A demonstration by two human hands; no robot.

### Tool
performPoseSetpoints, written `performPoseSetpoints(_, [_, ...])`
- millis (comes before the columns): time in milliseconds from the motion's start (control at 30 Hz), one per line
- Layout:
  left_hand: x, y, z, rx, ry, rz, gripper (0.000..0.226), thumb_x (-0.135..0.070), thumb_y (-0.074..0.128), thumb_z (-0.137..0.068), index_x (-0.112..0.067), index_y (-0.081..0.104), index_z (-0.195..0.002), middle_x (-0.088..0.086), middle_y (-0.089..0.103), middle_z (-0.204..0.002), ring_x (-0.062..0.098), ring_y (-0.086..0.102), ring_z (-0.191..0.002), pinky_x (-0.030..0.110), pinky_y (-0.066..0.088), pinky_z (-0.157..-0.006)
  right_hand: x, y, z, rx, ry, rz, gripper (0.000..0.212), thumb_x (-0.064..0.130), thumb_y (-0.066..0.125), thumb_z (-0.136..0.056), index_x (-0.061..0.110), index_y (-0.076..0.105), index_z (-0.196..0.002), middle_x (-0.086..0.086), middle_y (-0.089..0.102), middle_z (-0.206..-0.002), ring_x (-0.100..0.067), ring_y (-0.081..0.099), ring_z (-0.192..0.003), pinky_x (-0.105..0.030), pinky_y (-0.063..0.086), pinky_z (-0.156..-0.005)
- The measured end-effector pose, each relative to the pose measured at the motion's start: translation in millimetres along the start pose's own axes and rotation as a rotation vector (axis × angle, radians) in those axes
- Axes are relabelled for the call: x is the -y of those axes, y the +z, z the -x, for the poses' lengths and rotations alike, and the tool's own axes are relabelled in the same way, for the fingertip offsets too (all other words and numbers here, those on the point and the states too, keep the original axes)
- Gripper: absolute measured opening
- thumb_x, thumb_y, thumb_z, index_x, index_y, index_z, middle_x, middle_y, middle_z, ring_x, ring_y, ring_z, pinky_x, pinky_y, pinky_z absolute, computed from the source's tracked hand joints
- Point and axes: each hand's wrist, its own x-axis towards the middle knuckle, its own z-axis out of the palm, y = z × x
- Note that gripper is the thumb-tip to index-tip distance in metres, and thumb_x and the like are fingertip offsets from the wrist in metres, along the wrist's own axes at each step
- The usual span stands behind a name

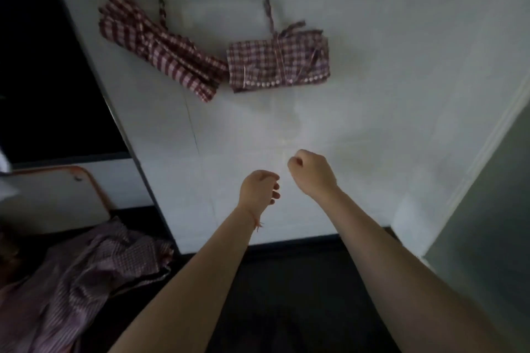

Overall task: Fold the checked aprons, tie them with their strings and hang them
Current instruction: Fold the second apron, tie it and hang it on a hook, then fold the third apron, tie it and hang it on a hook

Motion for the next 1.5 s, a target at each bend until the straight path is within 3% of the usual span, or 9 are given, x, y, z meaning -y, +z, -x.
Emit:
performPoseSetpoints(200, [82,-83,26,-0.103,-0.007,-0.304,0.025,-0.008,0.045,-0.092,-0.021,0.065,-0.090,-0.002,0.066,-0.091,0.018,0.065,-0.078,0.032,0.054,-0.071,-15,101,55,0.475,0.149,-0.071,0.019,0.021,0.046,-0.095,0.014,0.063,-0.094,-0.003,0.065,-0.094,-0.025,0.066,-0.086,-0.044,0.058,-0.081])
performPoseSetpoints(500, [200,-330,41,-0.438,-0.096,-0.663,0.017,-0.015,0.054,-0.089,-0.020,0.070,-0.094,0.005,0.054,-0.118,0.025,0.051,-0.110,0.038,0.045,-0.100,90,298,125,0.769,0.276,-0.164,0.016,0.020,0.049,-0.099,0.013,0.064,-0.099,-0.006,0.066,-0.093,-0.016,0.067,-0.070,-0.031,0.058,-0.066])
performPoseSetpoints(633, [243,-422,36,-0.267,-0.254,-0.780,0.028,-0.024,0.051,-0.095,-0.032,0.066,-0.118,0.000,0.018,-0.158,0.031,0.014,-0.143,0.040,0.029,-0.111,145,376,149,0.768,0.377,-0.200,0.020,0.025,0.043,-0.102,0.015,0.059,-0.109,-0.006,0.064,-0.097,-0.020,0.068,-0.079,-0.034,0.058,-0.067])
performPoseSetpoints(733, [261,-457,20,-0.065,-0.293,-0.882,0.036,-0.038,0.052,-0.095,-0.039,0.058,-0.131,-0.007,-0.002,-0.164,0.026,-0.004,-0.149,0.047,0.023,-0.117,179,412,160,0.775,0.418,-0.209,0.023,0.024,0.042,-0.102,0.014,0.060,-0.111,-0.007,0.064,-0.099,-0.025,0.067,-0.089,-0.036,0.057,-0.072])
performPoseSetpoints(1033, [301,-466,-35,0.213,-0.314,-1.010,0.072,-0.054,0.045,-0.093,-0.028,0.021,-0.155,0.000,-0.004,-0.164,0.040,0.005,-0.145,0.049,0.012,-0.121,197,420,167,0.767,0.506,-0.194,0.025,0.026,0.048,-0.100,0.010,0.064,-0.108,-0.006,0.066,-0.100,-0.017,0.064,-0.080,-0.027,0.052,-0.062])
performPoseSetpoints(1200, [270,-445,-16,0.060,-0.113,-0.948,0.048,-0.031,0.052,-0.090,-0.019,0.052,-0.137,-0.004,0.042,-0.144,0.028,0.029,-0.135,0.042,0.027,-0.111,191,407,168,0.689,0.640,-0.361,0.030,0.034,0.052,-0.100,0.008,0.067,-0.106,-0.010,0.068,-0.105,-0.018,0.066,-0.077,-0.032,0.055,-0.068])
performPoseSetpoints(1300, [238,-399,16,0.203,0.101,-0.762,0.048,-0.044,0.044,-0.081,-0.024,0.068,-0.117,-0.009,0.058,-0.123,0.015,0.049,-0.120,0.039,0.038,-0.106,192,390,164,0.623,0.812,-0.652,0.050,0.061,0.052,-0.094,0.016,0.068,-0.107,-0.005,0.071,-0.100,-0.020,0.069,-0.090,-0.032,0.060,-0.072])
performPoseSetpoints(1400, [223,-356,37,0.353,0.218,-0.516,0.039,-0.027,0.049,-0.082,-0.012,0.073,-0.109,0.001,0.066,-0.114,0.013,0.060,-0.107,0.033,0.047,-0.101,180,365,152,0.425,0.881,-0.806,0.036,0.030,0.064,-0.095,0.009,0.064,-0.124,-0.007,0.071,-0.101,-0.021,0.069,-0.088,-0.027,0.056,-0.061])
performPoseSetpoints(1500, [202,-329,45,0.234,0.339,-0.408,0.024,-0.013,0.055,-0.088,-0.007,0.074,-0.102,0.002,0.070,-0.106,0.011,0.062,-0.099,0.018,0.044,-0.096,159,331,139,0.330,0.855,-0.787,0.031,0.017,0.062,-0.095,0.005,0.063,-0.124,-0.011,0.069,-0.106,-0.024,0.067,-0.089,-0.031,0.057,-0.068])
